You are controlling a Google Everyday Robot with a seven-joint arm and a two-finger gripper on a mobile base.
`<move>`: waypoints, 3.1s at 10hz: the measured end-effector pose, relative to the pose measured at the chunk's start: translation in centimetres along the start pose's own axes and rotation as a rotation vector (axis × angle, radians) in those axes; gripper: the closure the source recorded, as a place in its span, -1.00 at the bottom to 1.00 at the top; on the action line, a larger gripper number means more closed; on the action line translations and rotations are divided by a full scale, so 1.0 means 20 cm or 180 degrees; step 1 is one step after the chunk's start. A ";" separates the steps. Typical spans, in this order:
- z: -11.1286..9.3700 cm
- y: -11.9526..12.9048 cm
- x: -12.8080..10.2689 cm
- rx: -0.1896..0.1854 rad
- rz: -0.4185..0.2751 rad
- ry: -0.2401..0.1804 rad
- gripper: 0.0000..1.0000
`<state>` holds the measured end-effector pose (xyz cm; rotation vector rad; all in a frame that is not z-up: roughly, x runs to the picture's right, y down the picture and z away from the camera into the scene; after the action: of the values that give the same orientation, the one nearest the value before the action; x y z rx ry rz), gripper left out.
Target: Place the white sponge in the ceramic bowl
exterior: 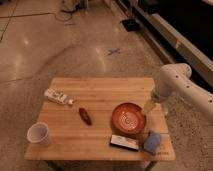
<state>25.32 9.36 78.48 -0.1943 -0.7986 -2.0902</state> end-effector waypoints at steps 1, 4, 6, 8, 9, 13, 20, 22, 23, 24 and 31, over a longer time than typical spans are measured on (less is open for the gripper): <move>0.00 0.00 0.00 0.0000 0.0001 0.0000 -0.60; 0.00 0.00 0.00 0.0000 0.0002 0.0000 -0.60; 0.00 0.00 0.00 0.0000 0.0003 0.0000 -0.60; 0.00 0.00 0.00 -0.0003 0.0001 -0.0003 -0.60; 0.00 0.01 -0.01 -0.0018 0.0000 -0.0014 -0.60; 0.14 0.09 -0.23 -0.0123 0.0427 -0.0247 -0.60; 0.20 -0.01 -0.58 -0.0178 0.1361 -0.0379 -0.60; 0.25 -0.11 -0.66 -0.0146 0.1545 -0.0429 -0.60; 0.27 -0.16 -0.67 -0.0138 0.1581 -0.0457 -0.60; 0.30 -0.21 -0.66 -0.0123 0.1622 -0.0482 -0.60; 0.42 -0.33 -0.56 -0.0175 0.1617 -0.0530 -0.60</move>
<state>25.85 24.92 77.39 -0.5482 -0.7009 -1.6286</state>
